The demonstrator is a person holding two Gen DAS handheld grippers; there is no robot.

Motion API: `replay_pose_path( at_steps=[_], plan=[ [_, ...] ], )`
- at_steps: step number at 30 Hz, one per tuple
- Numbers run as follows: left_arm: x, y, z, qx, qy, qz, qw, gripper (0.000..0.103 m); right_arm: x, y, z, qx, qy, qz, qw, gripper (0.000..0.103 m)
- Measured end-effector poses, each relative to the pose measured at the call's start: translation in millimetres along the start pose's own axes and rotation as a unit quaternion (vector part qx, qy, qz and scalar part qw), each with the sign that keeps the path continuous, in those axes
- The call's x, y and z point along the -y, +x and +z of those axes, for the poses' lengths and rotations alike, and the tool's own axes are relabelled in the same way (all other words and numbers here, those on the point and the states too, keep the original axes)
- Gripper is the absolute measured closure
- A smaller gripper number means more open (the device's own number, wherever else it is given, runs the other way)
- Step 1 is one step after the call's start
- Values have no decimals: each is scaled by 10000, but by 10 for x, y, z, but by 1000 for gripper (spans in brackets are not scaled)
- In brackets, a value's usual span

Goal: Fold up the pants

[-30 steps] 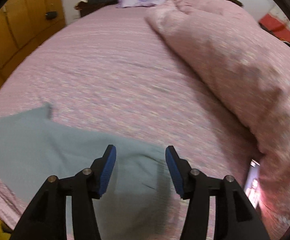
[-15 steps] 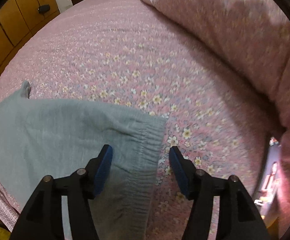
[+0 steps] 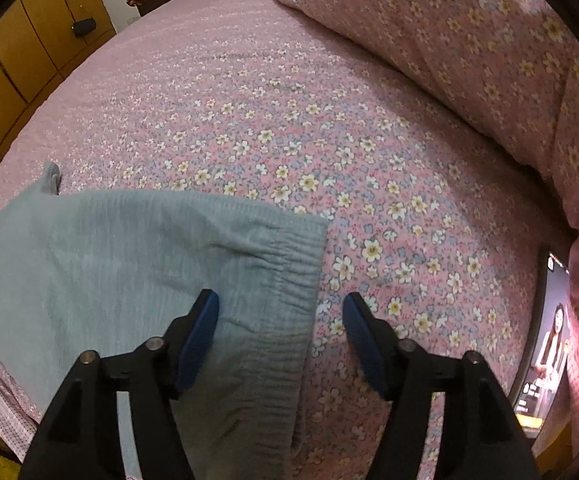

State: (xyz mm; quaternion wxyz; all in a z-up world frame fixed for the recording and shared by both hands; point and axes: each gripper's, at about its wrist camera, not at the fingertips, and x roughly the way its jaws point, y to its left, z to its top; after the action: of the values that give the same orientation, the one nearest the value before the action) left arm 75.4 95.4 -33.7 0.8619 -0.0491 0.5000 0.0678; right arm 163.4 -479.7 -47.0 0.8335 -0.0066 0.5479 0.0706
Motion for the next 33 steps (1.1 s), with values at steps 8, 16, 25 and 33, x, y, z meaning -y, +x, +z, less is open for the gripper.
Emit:
replay_pose_path(
  at_steps=[8, 16, 25, 33],
  plan=[
    [-20, -19, -5, -24, -15, 7, 10000, 92, -58, -371, 47, 126, -717, -548, 9958, 82],
    [15, -11, -14, -7, 105, 96, 9999, 92, -146, -177, -47, 75, -778, -684, 9946, 75],
    [21, 18, -9, -2, 43, 120, 9999, 92, 153, -553, -380, 188, 531, 88, 9984, 56],
    [15, -46, -45, -12, -37, 43, 10000, 92, 7, -603, -877, -142, 1261, 900, 9878, 49]
  ],
)
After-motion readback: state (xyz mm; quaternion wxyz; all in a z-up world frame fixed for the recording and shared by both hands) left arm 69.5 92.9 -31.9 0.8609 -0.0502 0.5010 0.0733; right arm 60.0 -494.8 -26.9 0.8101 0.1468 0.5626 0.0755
